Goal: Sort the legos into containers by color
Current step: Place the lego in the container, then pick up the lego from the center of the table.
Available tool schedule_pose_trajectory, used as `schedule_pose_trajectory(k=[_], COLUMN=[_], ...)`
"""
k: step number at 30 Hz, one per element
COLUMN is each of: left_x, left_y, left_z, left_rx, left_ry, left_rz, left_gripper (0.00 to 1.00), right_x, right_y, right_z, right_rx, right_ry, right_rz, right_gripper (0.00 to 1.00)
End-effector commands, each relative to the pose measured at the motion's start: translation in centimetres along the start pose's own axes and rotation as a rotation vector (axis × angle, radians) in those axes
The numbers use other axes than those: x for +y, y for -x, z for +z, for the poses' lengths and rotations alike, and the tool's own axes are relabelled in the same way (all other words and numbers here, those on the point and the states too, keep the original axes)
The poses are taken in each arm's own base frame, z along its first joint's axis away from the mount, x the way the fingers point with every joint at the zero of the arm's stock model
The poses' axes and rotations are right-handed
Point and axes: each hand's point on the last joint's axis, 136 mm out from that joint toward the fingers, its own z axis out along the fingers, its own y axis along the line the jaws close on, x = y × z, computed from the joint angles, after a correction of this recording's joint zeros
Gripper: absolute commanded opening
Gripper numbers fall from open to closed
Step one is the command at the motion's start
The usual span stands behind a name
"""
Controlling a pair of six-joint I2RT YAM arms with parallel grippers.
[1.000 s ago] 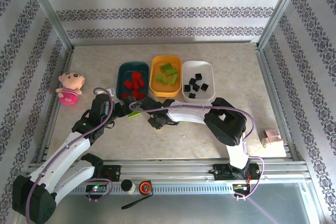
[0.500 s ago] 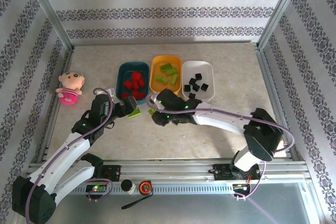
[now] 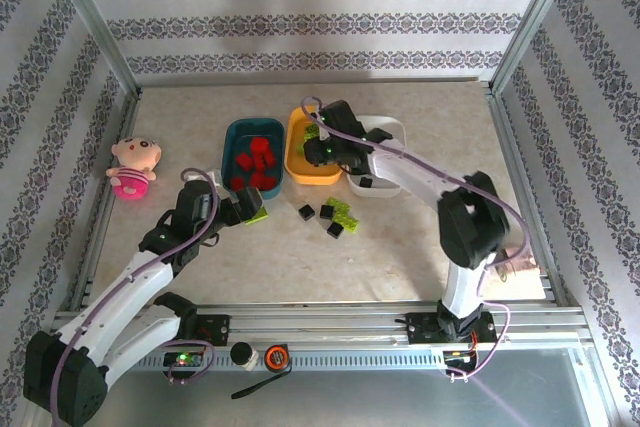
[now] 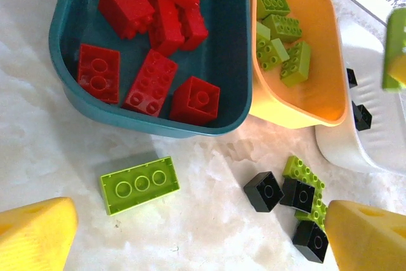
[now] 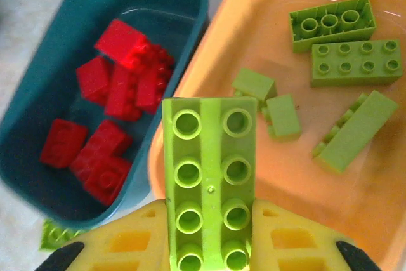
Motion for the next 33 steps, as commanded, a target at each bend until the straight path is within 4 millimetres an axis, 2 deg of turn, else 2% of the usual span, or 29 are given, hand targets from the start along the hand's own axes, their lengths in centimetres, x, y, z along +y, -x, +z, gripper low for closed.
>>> schedule_pose_trajectory(k=[1, 5, 6, 8, 11, 16, 23, 30, 33], left_x=[-0.8, -1.2, -1.3, -1.7, -2.5, -4.6, -8.2, -9.1, -9.1], left_y=[-0.5, -1.3, -1.5, -1.9, -2.3, -3.2, -6.3, -8.7, -8.9], left_z=[0.3, 1.1, 1.3, 1.7, 2.2, 3.2, 6.4, 10.3, 11.6], left_rx=[0.041, 0.096, 0.110, 0.136, 0.170, 0.209, 0.311, 0.407, 0.422], left_ry=[-0.030, -0.051, -0.057, -0.075, -0.095, -0.101, -0.095, -0.059, -0.027], left_rz=[0.048, 0.063, 0.066, 0.072, 0.093, 0.191, 0.396, 0.488, 0.510], left_gripper=[1.00, 1.00, 1.00, 1.00, 1.00, 1.00, 0.99, 0.93, 0.86], right_x=[-1.5, -2.3, -2.5, -2.9, -2.8, -2.6, -3.7, -5.3, -5.7], right_y=[-0.2, 0.9, 1.1, 1.5, 2.4, 2.4, -0.8, -4.0, -4.9], right_z=[1.8, 3.3, 3.5, 4.0, 3.6, 1.5, -1.5, -4.1, -4.8], right_rx=[0.047, 0.043, 0.044, 0.051, 0.034, -0.007, -0.028, -0.033, -0.036], right_ry=[-0.092, -0.139, -0.145, -0.149, -0.144, -0.135, -0.133, -0.137, -0.139], right_rz=[-0.004, 0.005, 0.013, 0.034, 0.043, 0.049, 0.086, 0.131, 0.138], right_gripper=[0.27, 0.35, 0.40, 0.61, 0.71, 0.74, 0.74, 0.75, 0.75])
